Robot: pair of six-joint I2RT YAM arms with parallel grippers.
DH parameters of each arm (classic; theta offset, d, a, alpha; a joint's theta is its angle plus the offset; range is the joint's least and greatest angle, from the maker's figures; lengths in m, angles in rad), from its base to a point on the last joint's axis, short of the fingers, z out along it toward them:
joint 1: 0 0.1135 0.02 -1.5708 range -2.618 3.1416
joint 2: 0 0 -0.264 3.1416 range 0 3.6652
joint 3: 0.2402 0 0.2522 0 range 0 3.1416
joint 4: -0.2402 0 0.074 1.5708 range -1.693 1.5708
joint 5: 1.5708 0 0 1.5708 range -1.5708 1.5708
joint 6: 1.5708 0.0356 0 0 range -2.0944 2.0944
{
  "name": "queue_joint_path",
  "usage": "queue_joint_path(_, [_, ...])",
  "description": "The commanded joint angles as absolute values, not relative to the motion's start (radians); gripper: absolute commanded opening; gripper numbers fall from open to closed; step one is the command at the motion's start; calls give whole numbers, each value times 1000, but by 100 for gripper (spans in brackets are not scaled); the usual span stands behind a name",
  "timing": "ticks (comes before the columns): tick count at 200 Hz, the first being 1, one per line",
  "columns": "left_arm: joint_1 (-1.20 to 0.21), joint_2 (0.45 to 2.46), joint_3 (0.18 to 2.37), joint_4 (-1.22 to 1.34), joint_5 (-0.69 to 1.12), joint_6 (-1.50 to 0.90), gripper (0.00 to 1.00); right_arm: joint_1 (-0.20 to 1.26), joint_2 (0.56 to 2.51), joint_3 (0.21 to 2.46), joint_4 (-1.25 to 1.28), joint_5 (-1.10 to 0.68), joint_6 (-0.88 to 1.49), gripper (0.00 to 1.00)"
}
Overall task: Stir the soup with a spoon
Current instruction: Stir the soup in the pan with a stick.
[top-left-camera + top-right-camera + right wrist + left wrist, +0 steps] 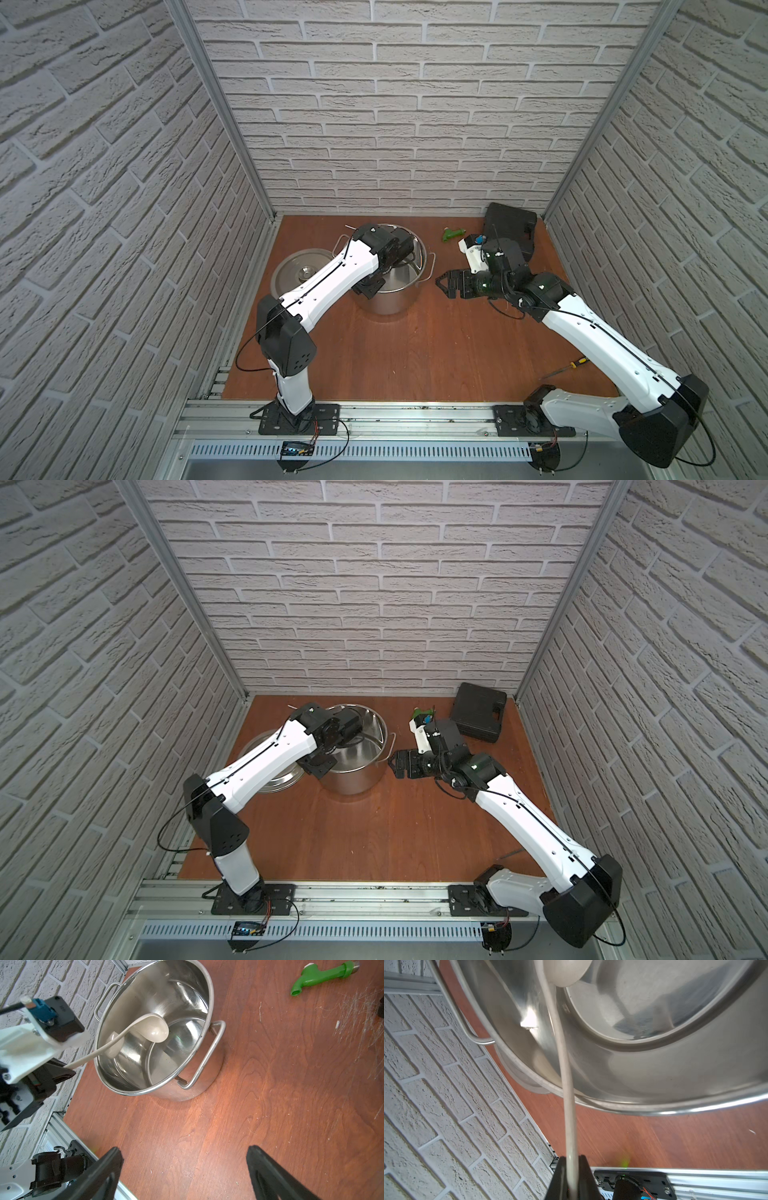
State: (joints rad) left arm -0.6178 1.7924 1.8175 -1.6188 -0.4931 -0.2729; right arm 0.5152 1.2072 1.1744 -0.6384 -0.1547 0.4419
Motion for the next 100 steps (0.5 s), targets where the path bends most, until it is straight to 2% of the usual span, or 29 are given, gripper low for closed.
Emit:
queue_joint_path(1, [-600,1830,1888,-1691,-513,-239,0,530,1196,1206,-603,-157,451,96])
queue_joint_path(48, [-660,1934,2032,-1678,-475,-234,0,531,1168,1203,-633,-137,437,96])
queue_joint_path(100, [-743,1937,2010,-1669,-426,-278,0,531,1148,1196,-650,-123,426,96])
